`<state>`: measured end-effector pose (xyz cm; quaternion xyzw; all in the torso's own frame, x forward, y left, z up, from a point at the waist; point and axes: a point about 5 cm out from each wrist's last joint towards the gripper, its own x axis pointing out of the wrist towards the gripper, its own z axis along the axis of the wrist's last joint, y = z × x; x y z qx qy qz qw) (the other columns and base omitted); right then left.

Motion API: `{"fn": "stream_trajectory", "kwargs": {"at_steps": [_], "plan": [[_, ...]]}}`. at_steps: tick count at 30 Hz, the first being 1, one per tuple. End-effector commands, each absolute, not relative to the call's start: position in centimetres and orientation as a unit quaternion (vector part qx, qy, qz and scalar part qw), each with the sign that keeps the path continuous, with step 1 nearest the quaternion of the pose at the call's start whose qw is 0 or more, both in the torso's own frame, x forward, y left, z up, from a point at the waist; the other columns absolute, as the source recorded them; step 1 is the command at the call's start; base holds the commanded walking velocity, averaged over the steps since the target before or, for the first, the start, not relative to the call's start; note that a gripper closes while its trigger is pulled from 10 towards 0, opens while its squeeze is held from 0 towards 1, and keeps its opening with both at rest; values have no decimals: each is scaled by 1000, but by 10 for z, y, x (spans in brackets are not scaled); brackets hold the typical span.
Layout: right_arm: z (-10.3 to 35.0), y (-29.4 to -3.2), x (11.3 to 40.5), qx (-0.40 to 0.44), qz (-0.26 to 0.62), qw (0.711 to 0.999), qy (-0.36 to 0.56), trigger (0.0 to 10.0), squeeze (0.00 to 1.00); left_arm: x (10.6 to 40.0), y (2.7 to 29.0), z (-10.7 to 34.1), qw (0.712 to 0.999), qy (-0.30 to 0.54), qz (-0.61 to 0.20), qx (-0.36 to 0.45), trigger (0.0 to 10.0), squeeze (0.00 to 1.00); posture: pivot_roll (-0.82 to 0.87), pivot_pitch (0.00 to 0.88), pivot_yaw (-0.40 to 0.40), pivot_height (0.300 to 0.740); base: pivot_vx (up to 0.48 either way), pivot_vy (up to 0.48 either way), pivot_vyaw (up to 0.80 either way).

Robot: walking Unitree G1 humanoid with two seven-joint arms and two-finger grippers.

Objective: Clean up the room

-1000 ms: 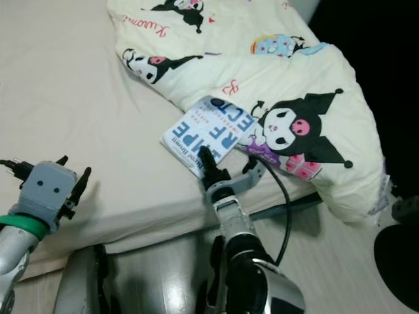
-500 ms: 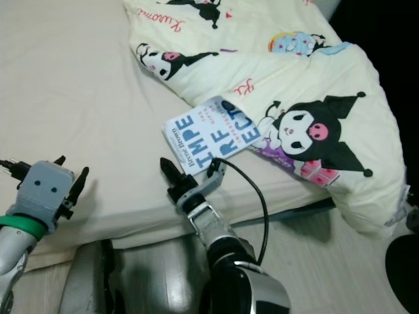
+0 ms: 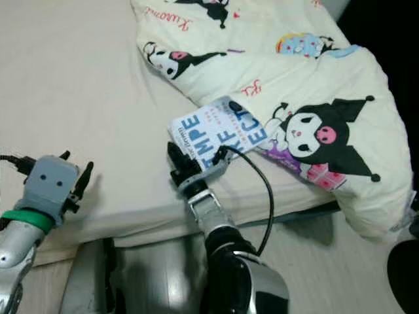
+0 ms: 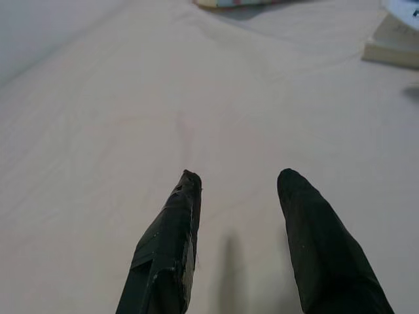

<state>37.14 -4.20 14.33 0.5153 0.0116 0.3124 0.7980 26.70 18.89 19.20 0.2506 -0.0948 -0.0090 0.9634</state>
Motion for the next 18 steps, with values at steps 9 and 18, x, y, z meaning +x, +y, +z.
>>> {"fn": "stream_trajectory", "kwargs": {"at_steps": [9,18], "plan": [[154,-108,380,224,116,962,-106,10000,1000,266,187,182,963,-83,-19,254,10000,0,228,256,-22,500,0,0,0],[155,-144,375,217,18,965,-148,10000,1000,268,184,182,963,-86,-29,255,10000,0,240,252,-8,500,0,0,0]]}}
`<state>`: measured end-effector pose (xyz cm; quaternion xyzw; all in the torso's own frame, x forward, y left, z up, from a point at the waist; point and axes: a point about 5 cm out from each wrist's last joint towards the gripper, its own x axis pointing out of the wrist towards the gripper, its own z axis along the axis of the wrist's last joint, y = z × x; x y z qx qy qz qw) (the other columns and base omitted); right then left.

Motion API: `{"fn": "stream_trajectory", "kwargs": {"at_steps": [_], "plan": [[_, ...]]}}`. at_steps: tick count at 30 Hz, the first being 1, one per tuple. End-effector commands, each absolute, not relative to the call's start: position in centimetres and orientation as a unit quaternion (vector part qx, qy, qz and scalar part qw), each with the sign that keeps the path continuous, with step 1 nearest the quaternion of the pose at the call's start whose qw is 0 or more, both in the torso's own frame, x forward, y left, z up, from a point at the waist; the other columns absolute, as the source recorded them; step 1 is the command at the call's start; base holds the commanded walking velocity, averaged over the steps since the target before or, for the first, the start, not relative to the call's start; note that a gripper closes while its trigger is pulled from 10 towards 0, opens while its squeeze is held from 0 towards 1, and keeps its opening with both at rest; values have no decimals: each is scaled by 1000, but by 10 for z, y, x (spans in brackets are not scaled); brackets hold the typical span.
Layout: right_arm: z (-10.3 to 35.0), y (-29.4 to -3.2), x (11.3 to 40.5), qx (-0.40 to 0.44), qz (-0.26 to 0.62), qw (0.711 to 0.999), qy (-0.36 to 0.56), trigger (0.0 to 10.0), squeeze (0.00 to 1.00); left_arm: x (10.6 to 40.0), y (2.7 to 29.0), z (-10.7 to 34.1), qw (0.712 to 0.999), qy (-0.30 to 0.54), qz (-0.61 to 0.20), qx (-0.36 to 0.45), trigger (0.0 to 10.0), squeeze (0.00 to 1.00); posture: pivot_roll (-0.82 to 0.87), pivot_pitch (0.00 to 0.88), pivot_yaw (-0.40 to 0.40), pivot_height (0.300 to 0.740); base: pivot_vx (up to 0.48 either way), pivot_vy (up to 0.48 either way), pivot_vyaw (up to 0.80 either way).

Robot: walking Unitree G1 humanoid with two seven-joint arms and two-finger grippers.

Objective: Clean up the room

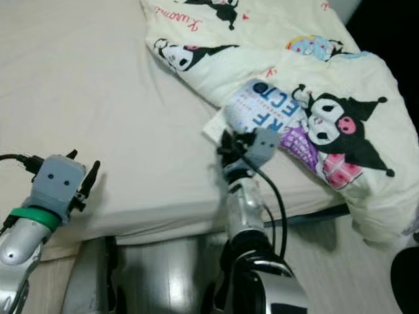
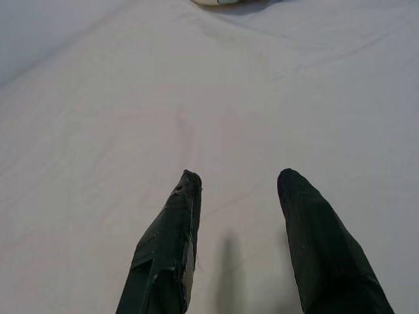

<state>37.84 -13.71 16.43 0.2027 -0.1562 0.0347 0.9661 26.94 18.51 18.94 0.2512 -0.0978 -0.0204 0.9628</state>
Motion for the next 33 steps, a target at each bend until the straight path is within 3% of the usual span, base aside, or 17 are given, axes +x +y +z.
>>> {"fn": "stream_trajectory", "kwargs": {"at_steps": [1,5,9,10,11,12,16,17,24,27,28,31,33], "plan": [[154,-141,374,240,40,959,-147,10000,1000,267,185,183,963,-85,-28,256,10000,0,240,252,-8,500,0,0,0],[151,-133,370,303,88,938,-142,10000,1000,266,187,182,962,-84,-28,258,10000,0,242,251,-7,500,0,0,0],[146,-151,369,334,29,931,-143,10000,1000,266,186,181,962,-83,-28,257,10000,0,234,253,-11,500,0,0,0],[152,-160,368,376,29,912,-159,10000,922,266,185,181,962,-84,-30,257,10000,0,236,252,-17,500,0,0,0],[152,-160,368,376,29,912,-159,10000,922,266,185,181,962,-84,-30,257,10000,0,236,252,-17,500,0,0,0],[156,-168,361,395,40,901,-174,10000,220,265,184,180,963,-84,-30,256,10000,0,236,253,-19,500,0,0,0],[157,-175,354,402,46,896,-182,10000,220,265,184,180,963,-85,-30,255,10000,0,236,253,-19,500,0,0,0],[154,-182,349,389,36,902,-185,10000,0,264,184,180,963,-84,-30,255,10000,0,232,256,-21,500,0,0,0],[140,-235,317,276,-107,934,-198,10000,0,265,185,178,963,-81,-37,255,10000,0,202,253,1,500,0,0,0],[134,-258,306,279,-163,926,-196,10000,0,269,183,180,962,-85,-44,255,10000,0,198,246,11,500,0,0,0],[132,-275,296,324,-187,906,-198,10000,0,272,182,182,962,-87,-46,256,10000,0,198,246,11,500,0,0,0],[128,-280,295,317,-181,911,-189,10000,0,274,183,182,961,-88,-47,256,10000,0,185,243,22,500,0,0,0],[124,-270,301,303,-162,924,-169,10000,0,275,182,182,961,-88,-50,256,10000,0,178,243,26,500,0,0,0]]}}
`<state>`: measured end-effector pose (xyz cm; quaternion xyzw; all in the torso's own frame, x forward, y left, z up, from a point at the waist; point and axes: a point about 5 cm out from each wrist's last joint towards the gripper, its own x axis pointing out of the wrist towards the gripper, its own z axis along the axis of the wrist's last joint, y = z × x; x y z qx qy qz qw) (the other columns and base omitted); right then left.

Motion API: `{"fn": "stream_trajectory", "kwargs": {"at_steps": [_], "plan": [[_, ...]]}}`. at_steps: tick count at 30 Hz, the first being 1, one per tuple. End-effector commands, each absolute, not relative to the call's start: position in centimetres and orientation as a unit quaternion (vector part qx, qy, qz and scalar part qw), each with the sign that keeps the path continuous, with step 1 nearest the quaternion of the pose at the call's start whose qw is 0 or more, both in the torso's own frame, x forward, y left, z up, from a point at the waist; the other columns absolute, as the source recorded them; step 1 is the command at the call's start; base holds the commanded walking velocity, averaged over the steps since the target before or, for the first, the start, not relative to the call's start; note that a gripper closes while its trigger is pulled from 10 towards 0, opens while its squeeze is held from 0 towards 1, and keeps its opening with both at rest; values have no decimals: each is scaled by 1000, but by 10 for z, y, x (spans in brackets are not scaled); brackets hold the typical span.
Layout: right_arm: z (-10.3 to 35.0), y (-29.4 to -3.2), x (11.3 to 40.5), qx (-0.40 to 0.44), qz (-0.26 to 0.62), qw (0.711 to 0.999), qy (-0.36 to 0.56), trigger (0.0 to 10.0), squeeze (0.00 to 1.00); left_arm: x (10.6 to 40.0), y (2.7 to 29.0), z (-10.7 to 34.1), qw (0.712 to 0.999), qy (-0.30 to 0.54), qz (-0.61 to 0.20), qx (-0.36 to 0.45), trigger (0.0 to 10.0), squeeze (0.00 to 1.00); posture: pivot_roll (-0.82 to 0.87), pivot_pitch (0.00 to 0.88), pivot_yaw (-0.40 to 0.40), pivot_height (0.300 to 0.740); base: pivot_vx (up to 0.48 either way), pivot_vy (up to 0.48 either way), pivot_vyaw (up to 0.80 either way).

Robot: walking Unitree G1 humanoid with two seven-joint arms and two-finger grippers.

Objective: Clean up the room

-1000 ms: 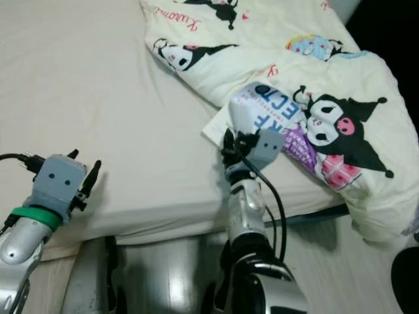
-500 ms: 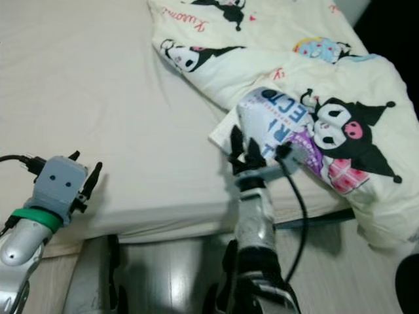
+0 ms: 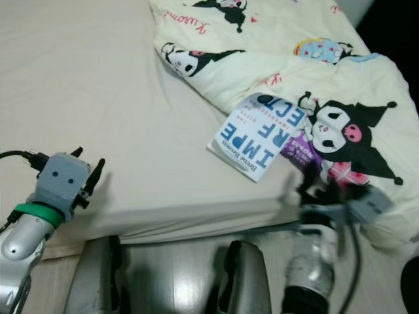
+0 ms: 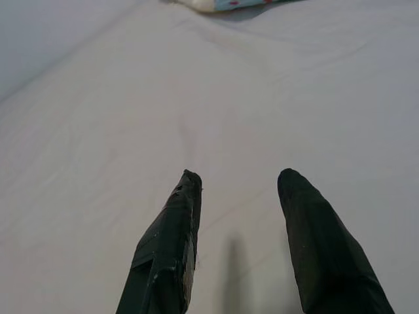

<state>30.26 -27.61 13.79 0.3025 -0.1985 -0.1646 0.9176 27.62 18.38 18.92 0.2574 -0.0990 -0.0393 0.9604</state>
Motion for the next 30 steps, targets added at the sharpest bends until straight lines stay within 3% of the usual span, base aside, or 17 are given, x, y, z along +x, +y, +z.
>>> {"fn": "stream_trajectory", "kwargs": {"at_steps": [1,2,3,9,14,15,16,17,23,25,28,30], "plan": [[122,-260,306,296,-148,930,-160,10000,0,276,181,183,961,-89,-51,256,10000,0,182,244,31,500,0,0,0],[122,-253,308,289,-140,934,-155,10000,0,276,181,183,961,-90,-52,256,10000,0,182,244,31,500,0,0,0],[116,-230,320,234,-131,955,-128,10000,0,277,178,185,961,-93,-56,254,10000,0,187,255,35,500,0,0,0],[109,-198,334,87,-137,983,-86,10000,0,276,175,187,961,-95,-62,251,10000,0,203,276,50,500,0,0,0],[106,-182,345,82,-151,984,-55,10000,0,270,179,187,961,-90,-62,255,10000,0,249,304,60,500,0,0,0],[105,-172,350,71,-150,985,-38,4314,0,267,181,187,961,-86,-60,258,10000,0,265,312,58,500,0,0,0],[105,-172,350,71,-150,985,-38,4314,0,267,181,187,961,-86,-60,258,10000,0,265,312,58,500,0,0,0],[105,-162,355,59,-149,987,-24,10000,0,264,184,187,960,-82,-56,261,10000,0,285,319,54,500,0,0,0],[104,-152,362,22,-179,984,6,10000,0,258,187,187,961,-78,-47,262,10000,0,296,325,42,500,0,0,0],[100,-152,366,93,-178,978,48,10000,0,257,185,186,962,-76,-44,258,10000,0,298,330,30,500,0,0,0],[98,-152,367,125,-178,974,62,10000,0,256,185,186,963,-76,-43,256,10000,0,298,330,30,500,0,0,0],[94,-150,369,209,-165,960,85,10000,0,254,185,186,963,-74,-41,255,10000,0,301,338,23,500,0,0,0]]}}
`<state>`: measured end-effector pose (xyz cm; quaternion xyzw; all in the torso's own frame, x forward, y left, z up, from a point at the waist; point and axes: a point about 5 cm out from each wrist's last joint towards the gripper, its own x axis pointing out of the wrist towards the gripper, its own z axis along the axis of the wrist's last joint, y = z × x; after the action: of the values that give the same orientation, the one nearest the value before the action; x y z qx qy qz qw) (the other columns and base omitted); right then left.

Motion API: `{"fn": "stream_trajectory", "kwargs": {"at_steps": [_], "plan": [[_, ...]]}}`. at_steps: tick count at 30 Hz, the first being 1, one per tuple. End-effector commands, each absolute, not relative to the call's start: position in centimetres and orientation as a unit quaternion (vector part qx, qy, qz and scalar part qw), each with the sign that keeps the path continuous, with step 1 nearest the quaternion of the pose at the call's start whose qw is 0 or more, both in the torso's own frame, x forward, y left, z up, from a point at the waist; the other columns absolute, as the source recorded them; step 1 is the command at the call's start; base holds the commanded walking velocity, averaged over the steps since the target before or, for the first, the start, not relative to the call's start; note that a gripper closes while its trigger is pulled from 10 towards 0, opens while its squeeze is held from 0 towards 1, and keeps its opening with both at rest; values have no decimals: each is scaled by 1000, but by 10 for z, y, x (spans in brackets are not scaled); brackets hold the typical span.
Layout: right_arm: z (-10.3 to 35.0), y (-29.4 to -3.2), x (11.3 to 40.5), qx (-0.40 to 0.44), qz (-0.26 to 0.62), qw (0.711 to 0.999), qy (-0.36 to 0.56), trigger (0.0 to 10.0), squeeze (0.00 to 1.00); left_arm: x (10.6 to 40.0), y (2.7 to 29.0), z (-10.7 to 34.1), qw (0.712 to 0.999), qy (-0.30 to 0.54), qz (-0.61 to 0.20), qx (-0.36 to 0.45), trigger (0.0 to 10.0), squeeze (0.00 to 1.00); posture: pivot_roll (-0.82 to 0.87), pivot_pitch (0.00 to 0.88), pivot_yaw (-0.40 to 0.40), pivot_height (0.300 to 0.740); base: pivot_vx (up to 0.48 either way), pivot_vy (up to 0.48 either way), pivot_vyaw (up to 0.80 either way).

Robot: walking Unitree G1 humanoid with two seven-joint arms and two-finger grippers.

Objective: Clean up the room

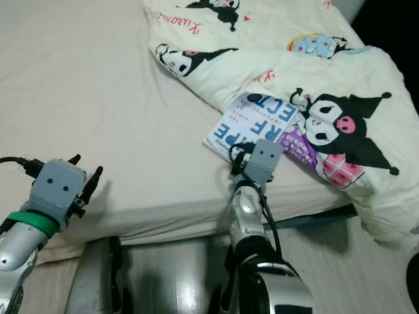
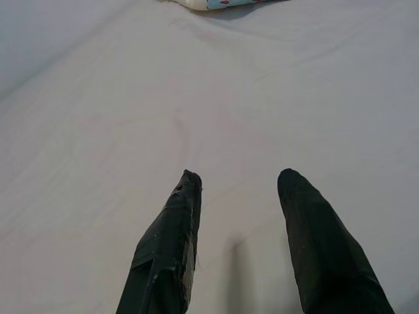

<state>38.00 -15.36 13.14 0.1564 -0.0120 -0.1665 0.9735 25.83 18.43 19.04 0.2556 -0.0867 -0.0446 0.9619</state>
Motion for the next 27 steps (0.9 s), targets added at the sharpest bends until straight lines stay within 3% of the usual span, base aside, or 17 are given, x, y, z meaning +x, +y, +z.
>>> {"fn": "stream_trajectory", "kwargs": {"at_steps": [1,3,5,7,8,9,11,13,14,16,21,22,23,24,25,26,27], "plan": [[94,-150,369,209,-165,960,85,10000,0,254,185,186,963,-74,-41,255,10000,0,301,338,23,500,0,0,0],[93,-145,370,281,-143,944,95,10000,0,252,185,185,964,-72,-38,253,10000,0,305,345,19,500,0,0,0],[93,-145,370,281,-143,944,95,10000,0,252,185,185,964,-72,-38,253,10000,0,305,345,19,500,0,0,0],[88,-131,371,426,-85,894,111,10000,0,248,186,184,964,-68,-36,253,10000,0,317,352,13,500,0,0,0],[88,-131,371,426,-85,894,111,10000,0,248,186,184,964,-68,-36,253,10000,0,317,352,13,500,0,0,0],[88,-123,371,487,-49,865,107,10000,0,247,187,184,964,-66,-34,254,10000,0,323,353,12,500,0,0,0],[88,-123,371,487,-49,865,107,10000,0,247,187,184,964,-66,-34,254,10000,0,323,353,12,500,0,0,0],[88,-111,369,553,10,828,93,10000,0,244,189,184,964,-62,-30,256,10000,0,347,361,13,500,0,0,0],[88,-111,369,553,10,828,93,10000,0,244,189,184,964,-62,-30,256,10000,0,347,361,13,500,0,0,0],[87,-96,364,592,77,798,80,10000,0,239,193,185,964,-57,-26,260,10000,0,368,370,20,500,0,0,0],[89,-81,358,613,150,773,65,10000,0,234,196,185,963,-50,-24,264,10000,0,377,372,25,500,0,0,0],[90,-78,358,614,167,769,61,9020,0,233,195,185,963,-49,-24,264,10000,0,378,372,25,500,0,0,0],[92,-76,358,614,177,767,57,7412,0,233,195,185,963,-49,-25,264,10000,0,378,372,25,500,0,0,0],[93,-74,357,615,189,764,53,4078,0,233,195,185,963,-49,-25,264,10000,0,381,367,24,500,0,0,0],[95,-73,358,614,190,765,50,3294,0,233,194,185,963,-49,-25,264,10000,0,381,367,24,500,0,0,0],[96,-73,359,613,183,767,48,0,0,234,194,185,963,-49,-26,264,10000,0,380,361,22,500,0,0,0],[96,-73,359,613,183,767,48,0,0,234,194,185,963,-49,-26,264,10000,0,380,361,22,500,0,0,0]]}}
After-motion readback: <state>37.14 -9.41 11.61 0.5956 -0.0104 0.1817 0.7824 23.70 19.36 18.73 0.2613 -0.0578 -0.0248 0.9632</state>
